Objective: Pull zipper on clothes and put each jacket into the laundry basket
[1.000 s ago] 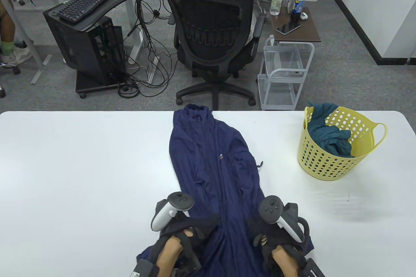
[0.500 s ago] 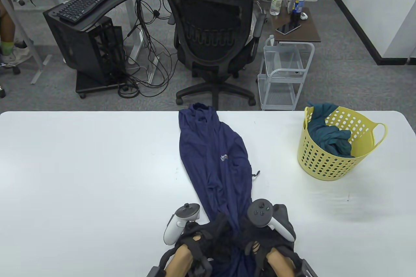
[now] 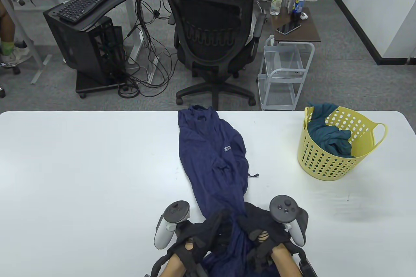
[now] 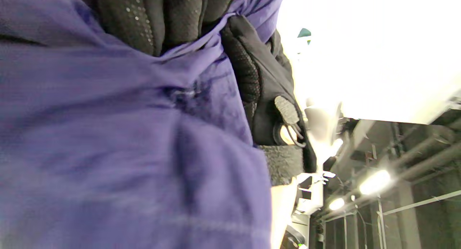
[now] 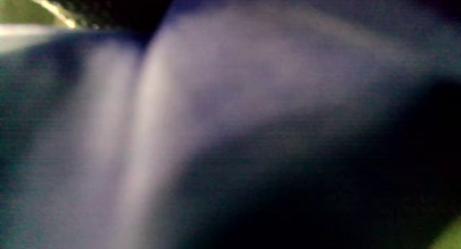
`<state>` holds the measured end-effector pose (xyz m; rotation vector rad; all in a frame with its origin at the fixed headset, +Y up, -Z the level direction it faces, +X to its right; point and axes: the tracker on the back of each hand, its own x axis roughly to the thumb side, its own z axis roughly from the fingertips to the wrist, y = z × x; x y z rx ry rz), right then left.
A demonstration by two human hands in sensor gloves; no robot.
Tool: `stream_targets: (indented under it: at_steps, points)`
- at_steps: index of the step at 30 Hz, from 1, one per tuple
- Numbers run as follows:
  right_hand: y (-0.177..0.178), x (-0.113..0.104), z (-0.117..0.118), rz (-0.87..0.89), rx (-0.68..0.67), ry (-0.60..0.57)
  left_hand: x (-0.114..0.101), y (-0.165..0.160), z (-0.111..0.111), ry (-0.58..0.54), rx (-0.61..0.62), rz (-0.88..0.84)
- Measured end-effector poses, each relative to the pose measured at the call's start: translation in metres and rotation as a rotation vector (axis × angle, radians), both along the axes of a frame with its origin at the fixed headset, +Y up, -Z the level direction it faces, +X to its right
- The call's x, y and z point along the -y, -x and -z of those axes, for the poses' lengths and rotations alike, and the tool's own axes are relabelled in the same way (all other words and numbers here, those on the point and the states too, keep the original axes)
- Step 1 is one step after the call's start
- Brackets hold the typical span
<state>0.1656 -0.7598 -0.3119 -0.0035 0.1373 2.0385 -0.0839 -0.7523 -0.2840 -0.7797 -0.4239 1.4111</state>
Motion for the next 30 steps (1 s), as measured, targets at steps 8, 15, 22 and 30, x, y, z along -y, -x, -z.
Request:
stream_targets:
  at_steps: [8, 15, 22, 30]
  points:
    - [-0.036, -0.006, 0.007, 0.28, 0.03, -0.144, 0.002, -0.016, -0.011, 0.035, 0.096, -0.026]
    - [-0.044, -0.022, 0.002, 0.423, 0.003, -0.264, 0.013, -0.024, -0.019, 0.16, 0.285, 0.21]
    - [-0.026, -0.045, -0.008, 0.489, -0.16, -0.372, -0.066, 0.036, -0.014, -0.499, -0.496, 0.669]
    - [0.002, -0.062, -0.024, 0.33, -0.274, -0.462, -0.111, -0.012, -0.027, -1.067, -0.293, 0.717]
